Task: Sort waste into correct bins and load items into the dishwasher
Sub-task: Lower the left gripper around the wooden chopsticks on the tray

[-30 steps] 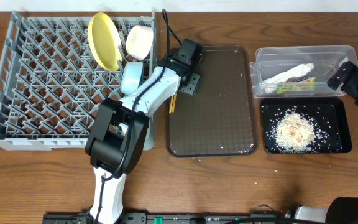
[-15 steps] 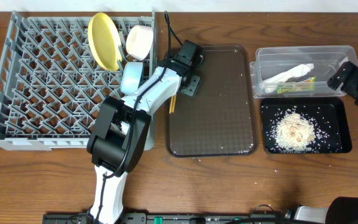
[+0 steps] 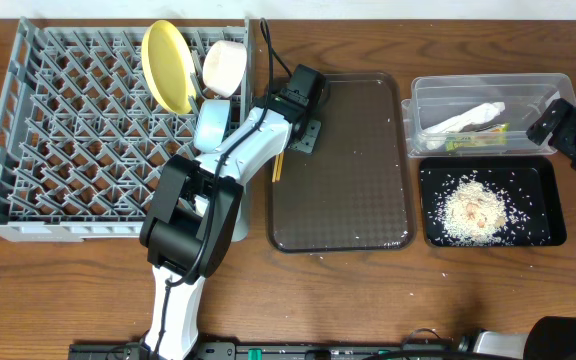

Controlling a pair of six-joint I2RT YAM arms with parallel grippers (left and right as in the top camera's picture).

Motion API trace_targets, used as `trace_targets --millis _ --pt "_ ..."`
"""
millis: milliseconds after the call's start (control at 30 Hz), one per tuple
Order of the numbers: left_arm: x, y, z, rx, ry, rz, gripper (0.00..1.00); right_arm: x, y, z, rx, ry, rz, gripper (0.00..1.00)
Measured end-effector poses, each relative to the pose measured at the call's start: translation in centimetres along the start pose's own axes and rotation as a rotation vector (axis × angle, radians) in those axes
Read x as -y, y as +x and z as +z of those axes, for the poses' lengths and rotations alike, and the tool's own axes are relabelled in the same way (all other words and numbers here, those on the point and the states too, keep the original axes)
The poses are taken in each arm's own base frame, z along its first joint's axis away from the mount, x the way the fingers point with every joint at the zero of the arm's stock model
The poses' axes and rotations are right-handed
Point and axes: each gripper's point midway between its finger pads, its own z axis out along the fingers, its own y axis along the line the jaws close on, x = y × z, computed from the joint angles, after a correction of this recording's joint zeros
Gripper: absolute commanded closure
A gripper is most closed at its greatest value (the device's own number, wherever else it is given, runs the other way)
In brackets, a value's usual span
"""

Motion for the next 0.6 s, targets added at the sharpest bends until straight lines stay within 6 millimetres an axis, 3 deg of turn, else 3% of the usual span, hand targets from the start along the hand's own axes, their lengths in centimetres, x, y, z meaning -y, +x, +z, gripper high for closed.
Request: trace_targets --millis 600 --pt "-0.3 1.5 1.7 -0.029 -0.019 -0.052 0.40 0.0 0.0 0.0 0.000 0.000 0.000 0.01"
